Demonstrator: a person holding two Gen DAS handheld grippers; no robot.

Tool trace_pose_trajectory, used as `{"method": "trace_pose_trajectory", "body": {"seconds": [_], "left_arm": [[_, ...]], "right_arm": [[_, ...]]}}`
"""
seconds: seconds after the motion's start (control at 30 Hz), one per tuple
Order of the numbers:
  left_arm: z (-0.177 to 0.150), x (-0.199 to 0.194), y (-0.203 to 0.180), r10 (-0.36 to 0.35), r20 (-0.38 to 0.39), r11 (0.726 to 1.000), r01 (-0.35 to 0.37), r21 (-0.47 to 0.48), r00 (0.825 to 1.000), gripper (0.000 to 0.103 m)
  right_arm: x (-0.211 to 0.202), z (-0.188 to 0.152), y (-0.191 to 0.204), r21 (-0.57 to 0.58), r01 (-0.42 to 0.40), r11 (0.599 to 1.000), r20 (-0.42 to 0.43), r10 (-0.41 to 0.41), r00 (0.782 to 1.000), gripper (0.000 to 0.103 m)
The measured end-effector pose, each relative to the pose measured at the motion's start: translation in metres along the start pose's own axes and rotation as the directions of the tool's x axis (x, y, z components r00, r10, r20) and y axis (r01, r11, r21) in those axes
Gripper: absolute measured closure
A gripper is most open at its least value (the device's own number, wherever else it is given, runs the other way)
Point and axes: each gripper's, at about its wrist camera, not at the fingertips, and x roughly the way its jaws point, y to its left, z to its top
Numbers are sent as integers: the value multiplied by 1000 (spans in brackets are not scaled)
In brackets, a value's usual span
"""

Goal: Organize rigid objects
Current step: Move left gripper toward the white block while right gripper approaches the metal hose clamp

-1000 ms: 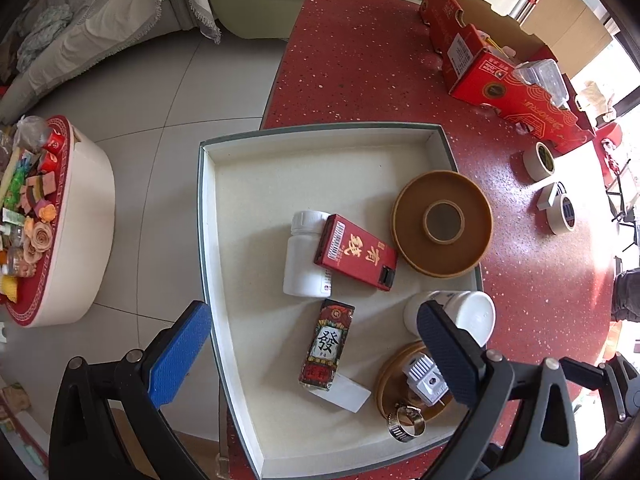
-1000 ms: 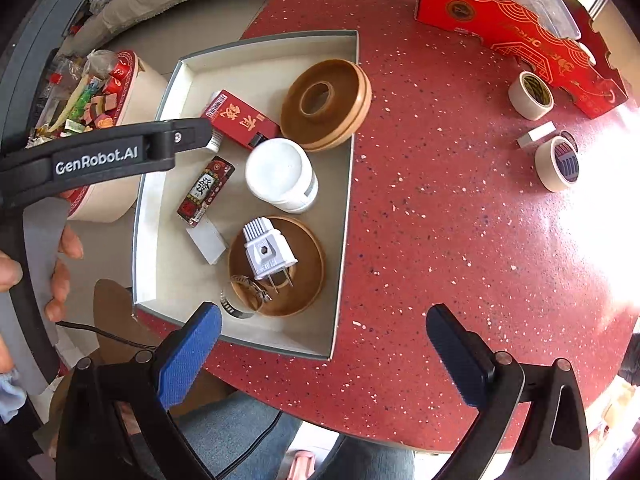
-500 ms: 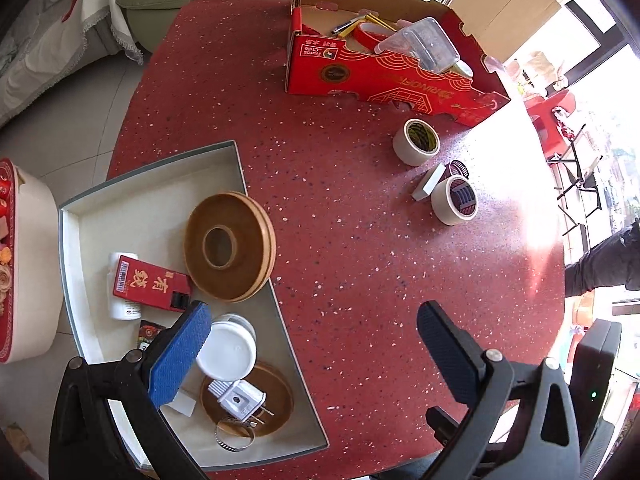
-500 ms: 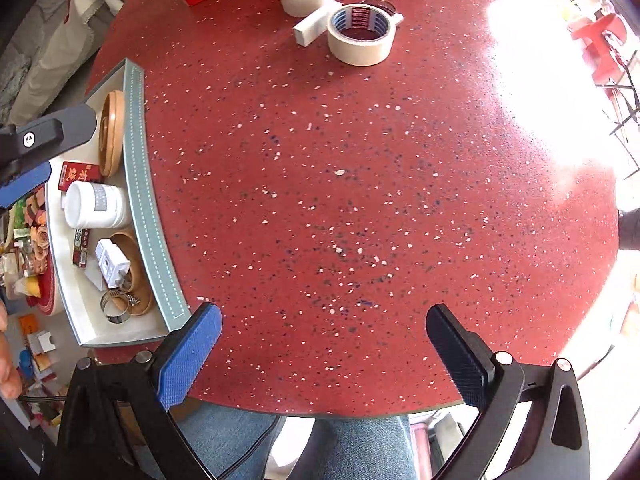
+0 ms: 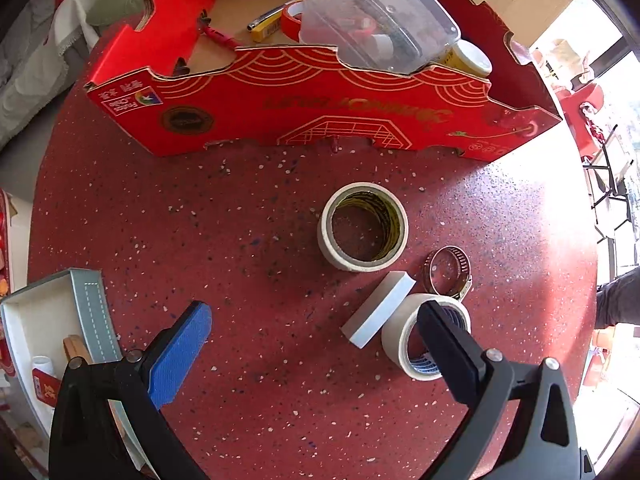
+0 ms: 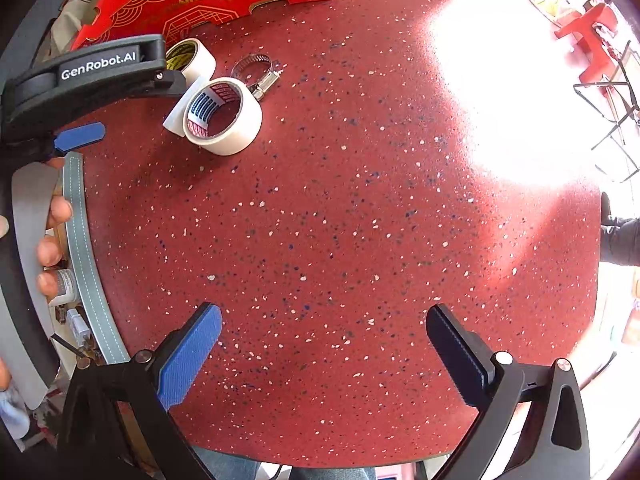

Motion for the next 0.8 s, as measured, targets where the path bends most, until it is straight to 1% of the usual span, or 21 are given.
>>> {"method": "trace_pose_trajectory", "body": {"seconds": [0.03,0.07,0.1,0.17,0.23,0.3,0.33,0.4,0.5,0.6,0.67,0.7,0.73,0.77,0.8], "left_arm": [[3,7,-1,12,-9,1000,-12,-8,1000,0],[5,10,2,5,-4,999,-5,-37,1000,0],[7,14,7,22,-12,998,-22,-65,1000,0],[6,16,19,-18,-15,994,16,-107,1000,0],[2,15,26,-9,-10,994,8,-105,1000,0],[-3,12,26,20,-5,997,-20,-76,1000,0],[-4,11,26,31,-3,997,-31,-70,1000,0],[-4,9,28,26,-10,997,-27,-77,1000,0],[5,10,22,11,4,998,-10,-65,1000,0],[10,11,18,4,-3,998,-4,-67,1000,0],[6,9,18,16,-7,998,-17,-55,1000,0],[1,8,19,23,-12,998,-24,-51,1000,0],[-5,7,21,12,-22,999,-13,-53,1000,0],[-12,9,22,5,-45,998,-8,-57,999,0],[-21,13,22,32,-87,998,-37,-49,996,0]], "right_arm": [[-3,12,-5,-3,1,1000,22,-1,1000,0],[-10,28,-17,-2,6,1000,48,-6,999,0],[-14,37,-21,5,13,1000,75,-13,997,0],[-22,58,-31,37,14,999,124,-18,992,0],[-25,82,-39,70,3,998,152,-14,988,0],[-22,110,-43,84,-8,996,151,-5,989,0],[-19,120,-35,80,-16,997,150,3,989,0],[-8,145,-18,58,-12,998,151,3,989,0],[6,181,-1,10,-12,1000,143,11,990,0],[30,207,19,-60,0,998,84,5,996,0],[46,214,27,-91,12,996,20,-10,1000,0],[46,215,31,-118,56,991,27,-53,998,0],[45,214,32,-136,79,988,20,-77,997,0],[46,210,30,-144,87,986,9,-87,996,0],[47,204,25,-150,106,983,-14,-109,994,0]]}}
